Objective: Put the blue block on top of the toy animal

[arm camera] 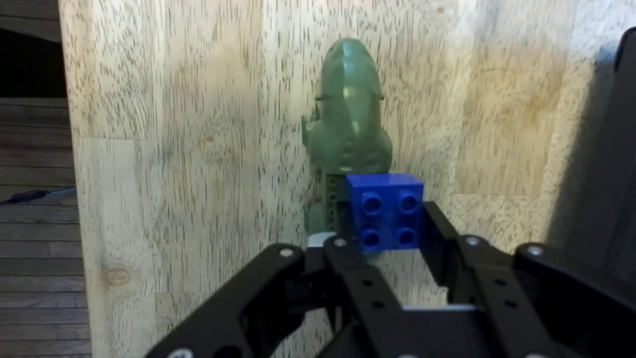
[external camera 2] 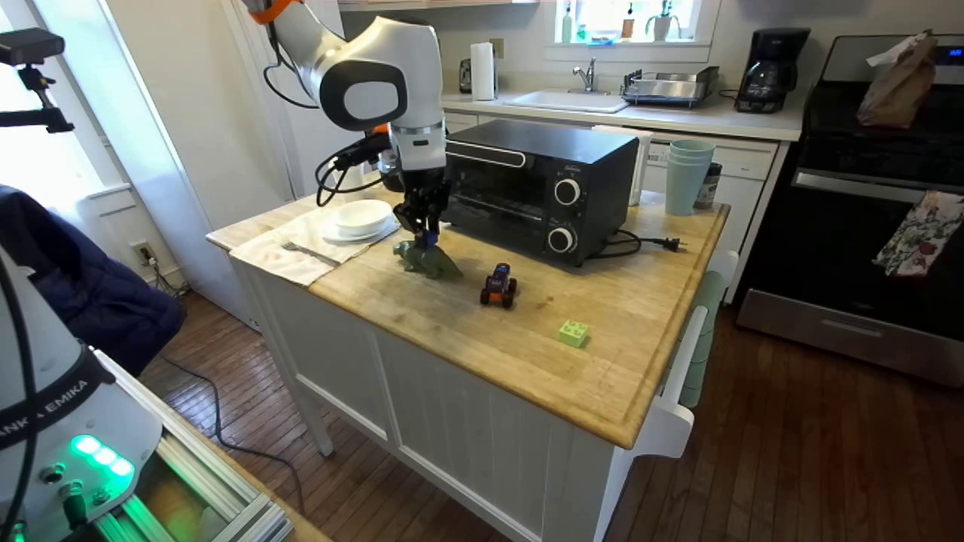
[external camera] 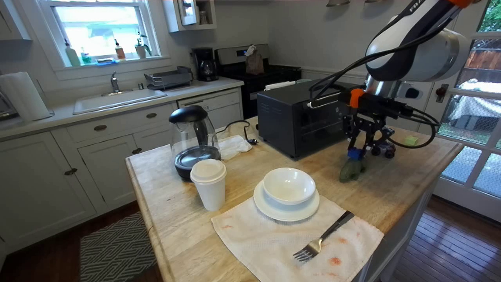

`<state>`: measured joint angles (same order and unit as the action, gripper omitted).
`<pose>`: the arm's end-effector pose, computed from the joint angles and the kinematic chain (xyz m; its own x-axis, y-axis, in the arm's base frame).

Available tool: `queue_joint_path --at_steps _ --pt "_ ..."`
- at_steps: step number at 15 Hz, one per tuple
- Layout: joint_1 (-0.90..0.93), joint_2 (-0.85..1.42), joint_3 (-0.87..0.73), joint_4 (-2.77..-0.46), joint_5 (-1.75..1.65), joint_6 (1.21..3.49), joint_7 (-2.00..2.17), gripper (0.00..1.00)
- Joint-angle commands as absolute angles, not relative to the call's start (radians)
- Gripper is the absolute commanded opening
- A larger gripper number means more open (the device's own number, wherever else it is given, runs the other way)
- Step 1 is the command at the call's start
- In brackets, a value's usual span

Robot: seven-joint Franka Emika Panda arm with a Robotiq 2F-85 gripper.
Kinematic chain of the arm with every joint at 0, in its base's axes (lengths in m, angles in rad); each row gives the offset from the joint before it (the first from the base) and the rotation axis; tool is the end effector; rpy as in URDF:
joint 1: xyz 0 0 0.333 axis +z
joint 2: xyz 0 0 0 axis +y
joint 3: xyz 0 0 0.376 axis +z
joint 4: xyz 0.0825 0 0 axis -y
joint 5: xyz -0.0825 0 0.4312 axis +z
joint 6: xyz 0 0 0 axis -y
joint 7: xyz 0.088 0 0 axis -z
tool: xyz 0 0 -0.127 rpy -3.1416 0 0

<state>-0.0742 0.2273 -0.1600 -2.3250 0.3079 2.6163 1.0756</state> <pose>0.5525 -0.1364 0.2485 0.0100 -0.9956 -0.0932 -0.9938 0.0004 -0.1111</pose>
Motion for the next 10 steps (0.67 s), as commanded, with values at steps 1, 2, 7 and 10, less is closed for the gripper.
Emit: queue_joint_path --at_steps 1,2,7,10 --pt "-0.075 0.196 -0.158 -2.334 0.296 2.614 1.066 0.11" --pt "-0.077 0.189 -0.156 -2.335 0.302 2.608 1.059 0.11" --pt "-0.074 0.178 -0.16 -2.336 0.285 2.598 1.063 0.11" --pt "-0.075 0.186 -0.164 -2.333 0.274 2.586 1.067 0.11"
